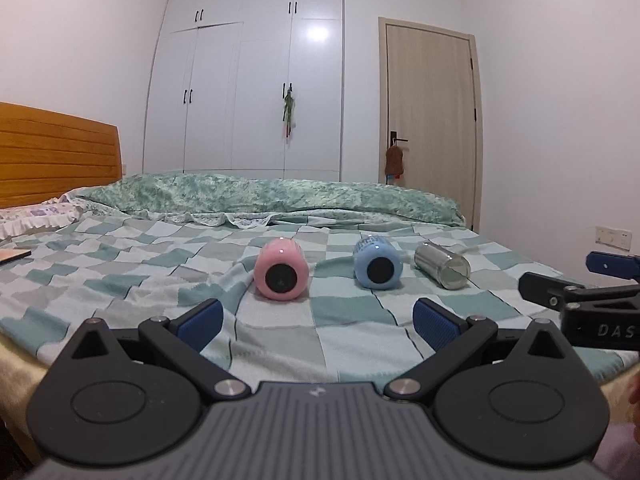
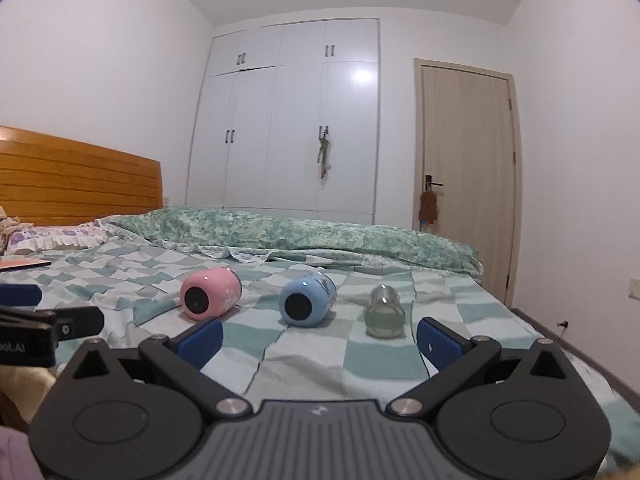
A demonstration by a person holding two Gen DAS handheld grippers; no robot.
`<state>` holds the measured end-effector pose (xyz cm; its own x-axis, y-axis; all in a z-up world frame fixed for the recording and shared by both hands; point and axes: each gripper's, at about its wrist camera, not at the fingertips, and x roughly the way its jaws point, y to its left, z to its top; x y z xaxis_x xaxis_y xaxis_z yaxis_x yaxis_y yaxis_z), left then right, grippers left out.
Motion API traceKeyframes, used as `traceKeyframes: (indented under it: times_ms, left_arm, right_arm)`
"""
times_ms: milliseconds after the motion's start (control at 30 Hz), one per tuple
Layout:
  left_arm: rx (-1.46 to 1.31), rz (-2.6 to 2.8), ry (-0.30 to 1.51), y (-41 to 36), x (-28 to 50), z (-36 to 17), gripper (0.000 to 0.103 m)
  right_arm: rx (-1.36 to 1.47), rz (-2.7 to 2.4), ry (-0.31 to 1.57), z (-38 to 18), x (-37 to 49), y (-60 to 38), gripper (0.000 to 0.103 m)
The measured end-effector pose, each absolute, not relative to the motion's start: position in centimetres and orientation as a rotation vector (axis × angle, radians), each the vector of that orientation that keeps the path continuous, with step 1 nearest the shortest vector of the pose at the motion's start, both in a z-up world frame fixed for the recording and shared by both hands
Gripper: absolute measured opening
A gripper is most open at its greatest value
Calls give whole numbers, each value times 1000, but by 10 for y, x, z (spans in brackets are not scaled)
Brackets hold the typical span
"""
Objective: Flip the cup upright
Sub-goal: 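Move the right tool toward the pink tumbler lying on its side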
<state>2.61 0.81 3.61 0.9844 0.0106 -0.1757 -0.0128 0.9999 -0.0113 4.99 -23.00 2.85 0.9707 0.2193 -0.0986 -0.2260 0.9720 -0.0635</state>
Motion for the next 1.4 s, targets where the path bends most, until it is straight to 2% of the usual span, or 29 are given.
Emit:
traceKeyframes:
  times_ms: [500,1067,1400]
  left_arm:
    - [22,22,290,25,131,76,103]
    - [-44,104,522,70,273,76,103]
    - [-4,90,663,70,347,84,103]
  right_arm:
    - [-117,277,115,67,169,-193,103]
    - [-166,384,279,57,318,-141,103]
    - [-269,425,354,56,377,-128,103]
